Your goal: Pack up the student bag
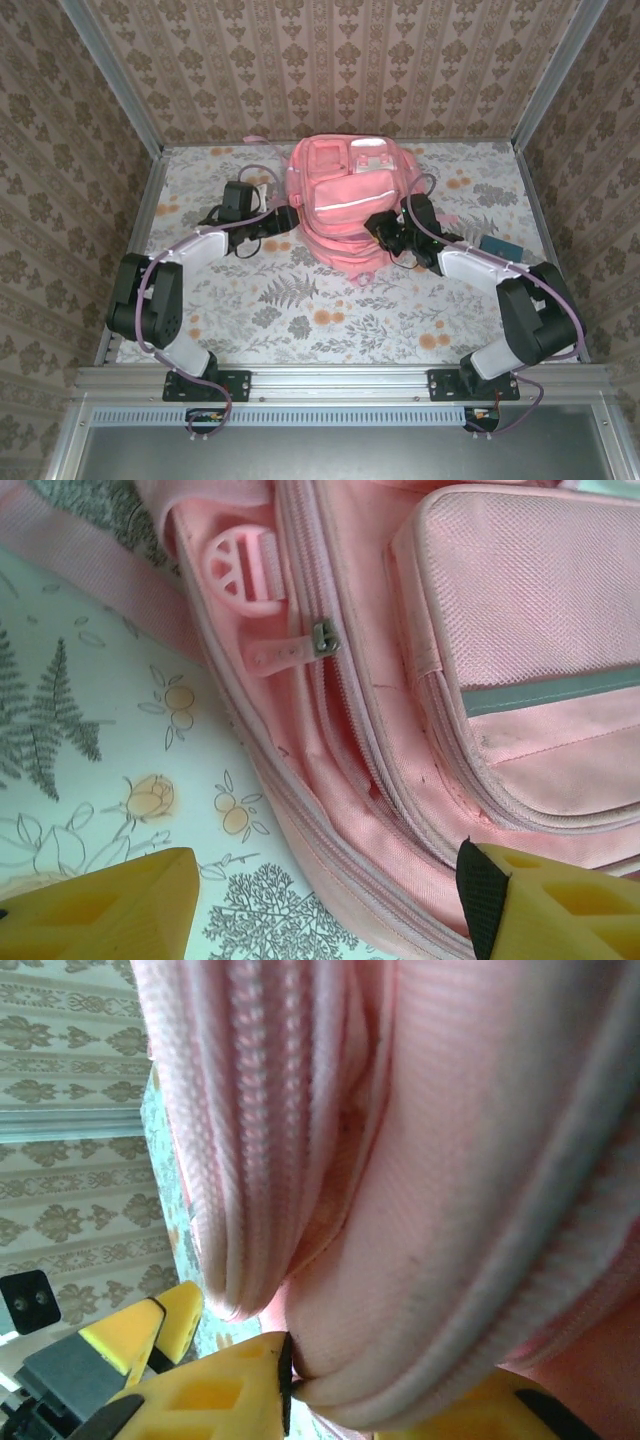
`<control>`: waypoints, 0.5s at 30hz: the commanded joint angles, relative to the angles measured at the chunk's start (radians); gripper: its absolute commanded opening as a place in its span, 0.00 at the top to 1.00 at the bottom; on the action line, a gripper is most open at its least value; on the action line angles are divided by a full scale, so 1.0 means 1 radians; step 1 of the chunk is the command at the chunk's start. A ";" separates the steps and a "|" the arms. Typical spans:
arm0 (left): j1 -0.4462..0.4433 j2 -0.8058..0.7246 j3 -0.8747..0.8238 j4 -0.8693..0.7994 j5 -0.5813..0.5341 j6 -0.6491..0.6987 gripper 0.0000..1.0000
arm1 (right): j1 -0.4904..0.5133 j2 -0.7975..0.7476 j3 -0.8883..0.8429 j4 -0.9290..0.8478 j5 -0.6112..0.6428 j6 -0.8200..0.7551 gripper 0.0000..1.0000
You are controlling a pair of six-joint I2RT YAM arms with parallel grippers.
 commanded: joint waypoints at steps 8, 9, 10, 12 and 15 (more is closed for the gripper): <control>0.004 0.073 0.092 -0.052 0.071 0.495 0.35 | -0.045 -0.150 -0.016 0.018 -0.066 0.060 0.94; 0.004 0.077 0.095 -0.050 0.077 0.537 0.35 | -0.051 -0.165 -0.015 -0.002 -0.072 0.058 0.94; 0.005 0.081 0.109 -0.060 0.092 0.572 0.35 | -0.059 -0.184 -0.013 -0.026 -0.080 0.053 0.94; 0.000 0.090 0.141 -0.080 0.137 0.620 0.35 | -0.076 -0.209 -0.012 -0.053 -0.091 0.049 0.94; -0.011 0.109 0.147 -0.065 0.166 0.697 0.35 | -0.101 -0.219 -0.011 -0.048 -0.120 0.057 0.94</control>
